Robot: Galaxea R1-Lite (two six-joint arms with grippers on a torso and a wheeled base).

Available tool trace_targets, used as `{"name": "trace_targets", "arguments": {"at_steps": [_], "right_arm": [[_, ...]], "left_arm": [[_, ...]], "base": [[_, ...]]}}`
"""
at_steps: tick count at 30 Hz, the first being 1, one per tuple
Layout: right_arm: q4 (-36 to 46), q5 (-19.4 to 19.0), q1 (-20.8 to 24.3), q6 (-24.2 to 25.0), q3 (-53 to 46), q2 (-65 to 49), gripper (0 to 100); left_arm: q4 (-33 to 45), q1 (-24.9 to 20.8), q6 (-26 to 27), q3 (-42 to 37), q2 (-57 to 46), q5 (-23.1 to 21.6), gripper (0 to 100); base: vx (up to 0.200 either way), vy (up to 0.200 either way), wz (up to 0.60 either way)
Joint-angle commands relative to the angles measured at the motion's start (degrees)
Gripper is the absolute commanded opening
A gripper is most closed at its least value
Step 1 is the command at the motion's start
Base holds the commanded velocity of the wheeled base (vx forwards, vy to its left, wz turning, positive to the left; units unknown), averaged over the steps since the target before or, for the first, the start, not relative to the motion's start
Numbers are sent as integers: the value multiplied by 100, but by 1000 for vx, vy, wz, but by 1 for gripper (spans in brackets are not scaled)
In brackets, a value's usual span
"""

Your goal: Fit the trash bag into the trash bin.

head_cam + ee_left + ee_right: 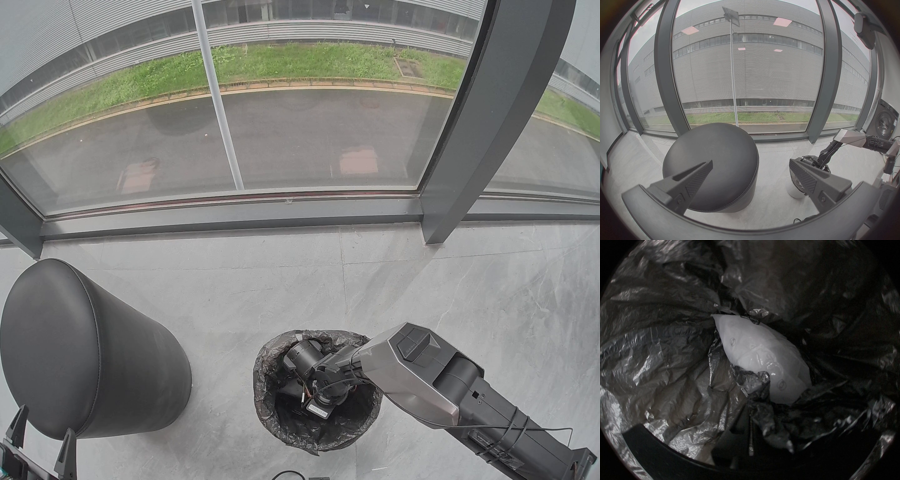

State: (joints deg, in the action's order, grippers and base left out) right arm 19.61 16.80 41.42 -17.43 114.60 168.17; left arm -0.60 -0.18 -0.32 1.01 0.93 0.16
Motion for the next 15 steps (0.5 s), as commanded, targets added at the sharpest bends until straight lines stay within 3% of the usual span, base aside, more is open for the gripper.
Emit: {"name": "trace_targets", "arguments": {"at_steps": [1, 15], "right_arm": [[-98, 52, -12, -94, -1, 14, 0], [-397, 78, -178, -401, -1, 14, 0]], "left_arm": [[-11, 1, -3, -101, -93, 2, 100], [-11, 1, -3, -101, -93, 2, 100]], "base": [[0, 0, 0], [0, 0, 0]]}}
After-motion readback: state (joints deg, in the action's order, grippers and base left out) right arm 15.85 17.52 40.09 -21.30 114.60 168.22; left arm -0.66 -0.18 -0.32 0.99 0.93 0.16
